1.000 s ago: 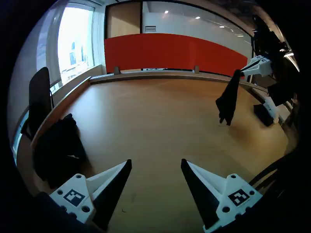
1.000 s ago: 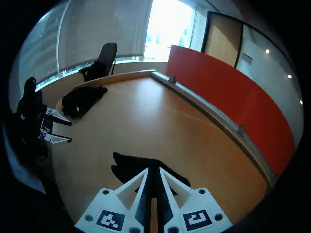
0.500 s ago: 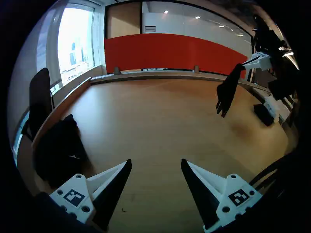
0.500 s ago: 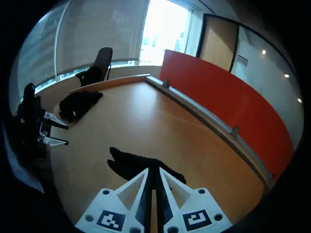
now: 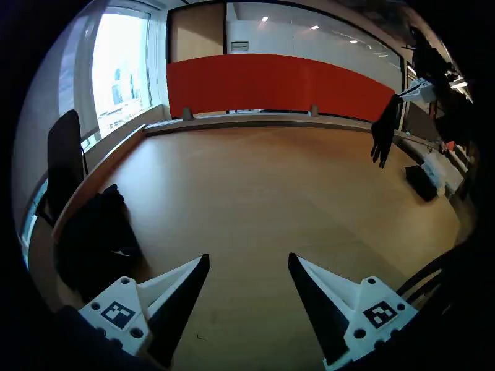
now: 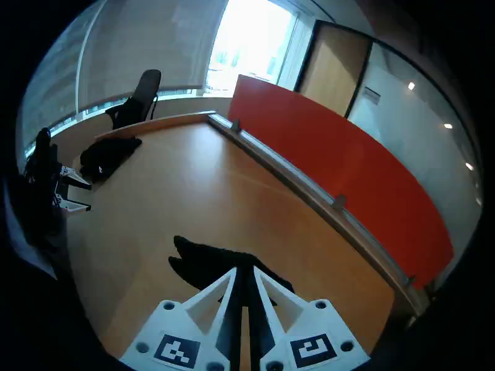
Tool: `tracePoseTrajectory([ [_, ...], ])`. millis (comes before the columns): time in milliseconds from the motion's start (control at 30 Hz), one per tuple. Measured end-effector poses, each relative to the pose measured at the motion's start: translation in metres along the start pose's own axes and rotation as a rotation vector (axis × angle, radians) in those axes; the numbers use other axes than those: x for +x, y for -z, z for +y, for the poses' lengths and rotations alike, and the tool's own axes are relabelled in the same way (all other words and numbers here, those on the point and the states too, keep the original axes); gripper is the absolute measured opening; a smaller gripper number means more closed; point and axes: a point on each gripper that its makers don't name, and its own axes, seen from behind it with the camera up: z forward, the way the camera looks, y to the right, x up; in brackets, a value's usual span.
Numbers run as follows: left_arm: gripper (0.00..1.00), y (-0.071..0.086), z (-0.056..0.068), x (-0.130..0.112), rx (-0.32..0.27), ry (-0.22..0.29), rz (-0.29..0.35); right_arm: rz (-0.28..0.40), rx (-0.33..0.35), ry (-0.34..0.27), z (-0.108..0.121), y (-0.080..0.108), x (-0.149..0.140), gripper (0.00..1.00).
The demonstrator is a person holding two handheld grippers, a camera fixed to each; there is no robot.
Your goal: Fold towel
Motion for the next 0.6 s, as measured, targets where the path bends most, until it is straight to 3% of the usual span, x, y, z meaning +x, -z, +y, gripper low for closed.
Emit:
tracePoseTrajectory([
  [600,0.94,0.004,0.000,0.002,0.023,-0.009,-0.007,-0.137,-0.126,-0.053,0.115,0.050,-0.076,0.04],
])
